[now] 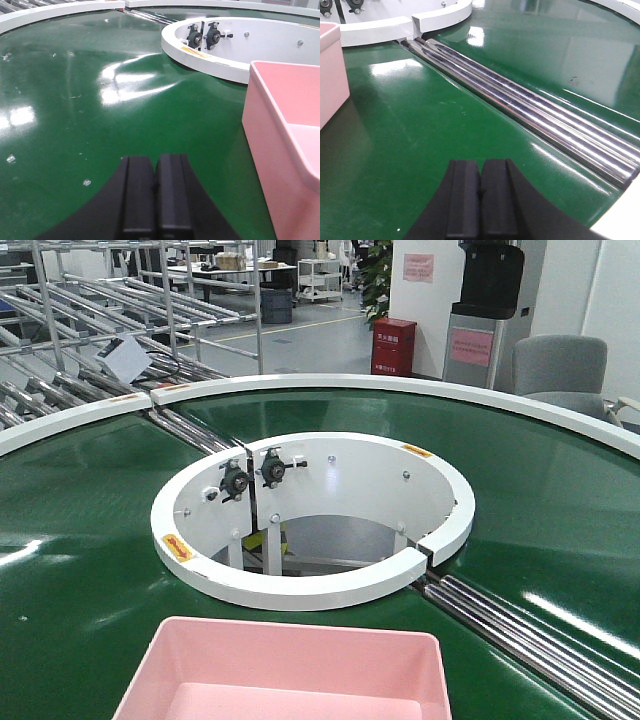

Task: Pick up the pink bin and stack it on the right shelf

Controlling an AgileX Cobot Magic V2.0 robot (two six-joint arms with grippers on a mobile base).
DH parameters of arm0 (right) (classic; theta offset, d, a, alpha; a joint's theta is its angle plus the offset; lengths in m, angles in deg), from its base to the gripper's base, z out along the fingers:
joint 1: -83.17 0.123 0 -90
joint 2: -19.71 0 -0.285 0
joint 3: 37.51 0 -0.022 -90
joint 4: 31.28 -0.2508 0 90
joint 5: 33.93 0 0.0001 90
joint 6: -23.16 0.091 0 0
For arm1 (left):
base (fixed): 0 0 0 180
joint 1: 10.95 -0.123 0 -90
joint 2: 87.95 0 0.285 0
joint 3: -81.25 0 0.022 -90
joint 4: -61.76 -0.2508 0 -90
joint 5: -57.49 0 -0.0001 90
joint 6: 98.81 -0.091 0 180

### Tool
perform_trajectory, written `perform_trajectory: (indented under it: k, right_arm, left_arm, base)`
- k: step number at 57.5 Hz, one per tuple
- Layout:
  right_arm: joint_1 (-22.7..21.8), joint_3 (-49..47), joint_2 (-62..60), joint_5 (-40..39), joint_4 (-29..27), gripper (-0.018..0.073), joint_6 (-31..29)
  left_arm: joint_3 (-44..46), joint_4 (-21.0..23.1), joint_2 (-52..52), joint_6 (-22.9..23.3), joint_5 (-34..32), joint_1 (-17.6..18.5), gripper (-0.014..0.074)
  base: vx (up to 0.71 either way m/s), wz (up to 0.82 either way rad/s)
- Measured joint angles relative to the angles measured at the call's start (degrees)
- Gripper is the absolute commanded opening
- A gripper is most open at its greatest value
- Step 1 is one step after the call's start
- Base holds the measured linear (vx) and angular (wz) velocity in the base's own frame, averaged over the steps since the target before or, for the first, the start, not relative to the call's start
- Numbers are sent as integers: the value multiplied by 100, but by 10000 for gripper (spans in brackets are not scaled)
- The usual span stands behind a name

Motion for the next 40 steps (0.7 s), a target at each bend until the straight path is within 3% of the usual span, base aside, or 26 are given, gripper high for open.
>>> perform_trajectory:
  k: [32, 40]
  right_arm:
    - [0, 0, 0, 0, 0, -11, 0]
    - [0, 0, 0, -13, 363, -11, -18]
  left_arm:
    - [0, -41, 0, 0, -211, 0, -5]
    - [0, -41, 0, 0, -459, 0, -5]
  base:
    - [0, 0]
    - [0, 0]
